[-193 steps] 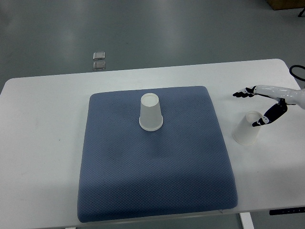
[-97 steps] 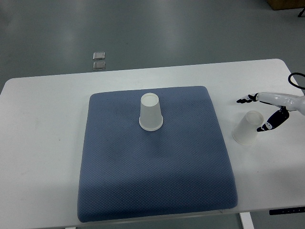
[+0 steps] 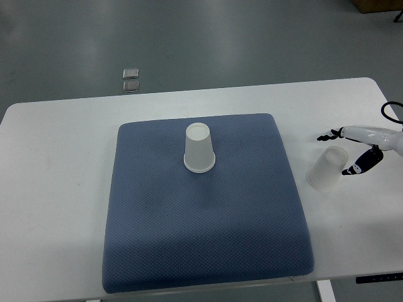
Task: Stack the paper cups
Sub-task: 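Close the right hand fingers around the white paper cup, then lift the cup with the right hand and carry it over the upside-down cup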
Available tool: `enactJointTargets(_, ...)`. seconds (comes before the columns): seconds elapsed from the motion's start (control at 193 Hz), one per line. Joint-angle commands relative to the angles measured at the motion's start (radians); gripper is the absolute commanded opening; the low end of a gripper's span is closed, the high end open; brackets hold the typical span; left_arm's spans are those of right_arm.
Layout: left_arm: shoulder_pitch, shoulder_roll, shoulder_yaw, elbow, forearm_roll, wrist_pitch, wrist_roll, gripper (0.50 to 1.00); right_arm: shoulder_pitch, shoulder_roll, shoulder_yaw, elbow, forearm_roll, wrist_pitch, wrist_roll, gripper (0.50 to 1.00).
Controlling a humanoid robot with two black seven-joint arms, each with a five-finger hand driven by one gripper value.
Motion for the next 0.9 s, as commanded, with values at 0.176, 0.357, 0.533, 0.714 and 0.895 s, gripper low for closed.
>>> enactJointTargets(0.176, 0.0, 0.0, 0.001, 0.0, 0.0, 0.0, 0.0, 1.0, 0.005, 0.005, -0.002, 0.001, 0.001, -0.001, 0.002, 0.854)
enactJointTargets(0.357, 0.0, 0.0, 0.001, 0.0, 0.0, 0.0, 0.0, 1.0, 0.008, 0.012, -0.014, 0.001, 0.001, 0.0, 0.005, 0.838)
enactJointTargets(0.533, 0.0, 0.0, -0.001, 0.0, 0.0, 0.0, 0.0, 1.0, 0.008, 0.02, -0.023, 0.002, 0.0, 0.0, 0.006, 0.823)
enactJointTargets(0.714, 0.0, 0.0, 0.001, 0.0, 0.0, 0.0, 0.0, 1.0, 0.009, 0.023, -0.034, 0.001, 0.0, 0.0, 0.008, 0.797)
enactJointTargets(0.895, 0.0, 0.0, -0.001, 0.0, 0.0, 0.0, 0.0, 1.0, 0.009, 0.025, -0.034, 0.001, 0.0, 0.0, 0.008, 0.754)
